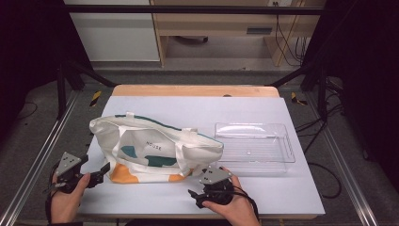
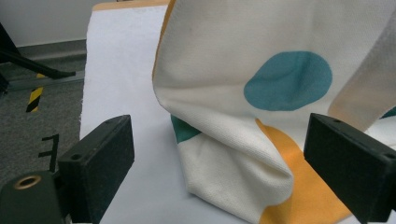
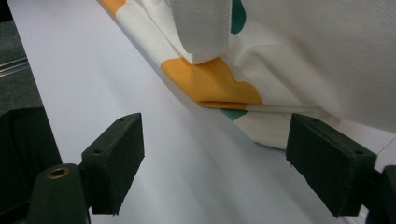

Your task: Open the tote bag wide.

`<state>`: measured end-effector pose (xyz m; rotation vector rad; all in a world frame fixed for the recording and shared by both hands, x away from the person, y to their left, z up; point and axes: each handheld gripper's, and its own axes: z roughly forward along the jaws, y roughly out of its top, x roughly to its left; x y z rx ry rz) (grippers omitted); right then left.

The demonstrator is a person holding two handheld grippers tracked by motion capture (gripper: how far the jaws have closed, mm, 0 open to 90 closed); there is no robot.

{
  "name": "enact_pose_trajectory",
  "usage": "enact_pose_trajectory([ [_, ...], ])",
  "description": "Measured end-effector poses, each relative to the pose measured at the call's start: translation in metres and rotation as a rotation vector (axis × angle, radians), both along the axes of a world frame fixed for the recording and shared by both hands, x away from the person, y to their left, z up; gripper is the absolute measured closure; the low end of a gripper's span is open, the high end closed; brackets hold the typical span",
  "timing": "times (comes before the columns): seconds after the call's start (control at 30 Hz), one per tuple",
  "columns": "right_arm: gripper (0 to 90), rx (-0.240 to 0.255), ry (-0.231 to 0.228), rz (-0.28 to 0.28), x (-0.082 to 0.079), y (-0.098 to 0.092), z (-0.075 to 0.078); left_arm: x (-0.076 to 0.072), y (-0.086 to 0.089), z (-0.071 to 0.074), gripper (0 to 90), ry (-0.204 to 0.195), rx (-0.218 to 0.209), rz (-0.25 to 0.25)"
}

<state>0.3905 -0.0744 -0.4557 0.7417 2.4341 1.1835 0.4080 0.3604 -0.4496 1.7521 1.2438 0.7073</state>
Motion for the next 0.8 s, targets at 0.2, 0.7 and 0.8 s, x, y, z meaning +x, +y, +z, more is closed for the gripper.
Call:
enact_pose_trajectory([
  [0.2, 21.1, 0.019, -0.009, 0.000, -0.002, -0.004, 0.003, -0.002, -0.004, 0.013, 7.4, -0.062, 0.039, -0.009],
  [0.7, 47.9, 0.087, -0.088, 0.057, -0.011, -0.009, 0.066, 0.005, -0.005, 0.093, 13.0, -0.142, 0.029, -0.104],
  [0.8, 49.7, 0.083, -0.118, 0.055, -0.009, -0.005, 0.088, 0.008, -0.008, 0.111, 13.1, -0.166, 0.051, -0.124],
])
